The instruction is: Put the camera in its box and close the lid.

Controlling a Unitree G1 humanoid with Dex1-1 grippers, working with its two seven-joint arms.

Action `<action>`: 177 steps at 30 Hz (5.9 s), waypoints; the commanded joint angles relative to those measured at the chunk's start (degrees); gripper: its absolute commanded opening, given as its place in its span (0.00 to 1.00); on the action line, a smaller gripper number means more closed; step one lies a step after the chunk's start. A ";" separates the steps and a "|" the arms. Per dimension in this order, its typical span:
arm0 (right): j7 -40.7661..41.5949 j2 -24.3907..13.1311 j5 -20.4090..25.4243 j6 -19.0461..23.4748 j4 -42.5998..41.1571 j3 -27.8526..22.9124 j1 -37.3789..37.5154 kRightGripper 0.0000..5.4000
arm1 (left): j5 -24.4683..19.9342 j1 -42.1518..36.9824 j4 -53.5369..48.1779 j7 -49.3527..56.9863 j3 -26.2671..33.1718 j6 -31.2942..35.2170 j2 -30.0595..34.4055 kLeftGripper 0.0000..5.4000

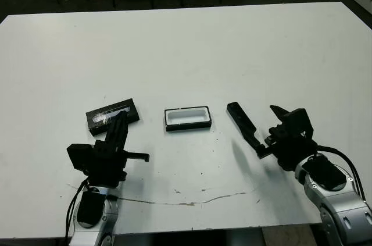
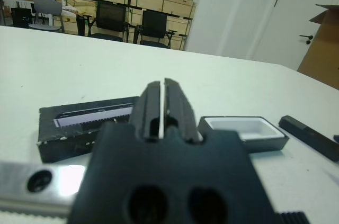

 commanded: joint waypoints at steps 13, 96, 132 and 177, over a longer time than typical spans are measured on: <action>-2.07 3.32 -0.45 4.24 2.98 2.27 0.58 1.00 | -0.06 2.41 0.07 -0.40 0.26 0.89 0.32 0.00; 62.41 -8.65 1.18 -20.89 58.19 13.46 -54.61 0.07 | 2.08 2.32 -0.80 0.04 0.79 -0.02 0.60 0.00; 65.17 -5.18 -6.40 -21.31 59.97 20.23 -52.77 0.07 | 0.52 3.62 -0.24 -0.01 0.01 -0.29 0.23 0.00; 56.17 -9.52 -7.72 -28.10 54.25 10.85 -54.78 0.69 | -0.19 4.66 -0.54 0.70 -0.71 0.13 0.08 0.00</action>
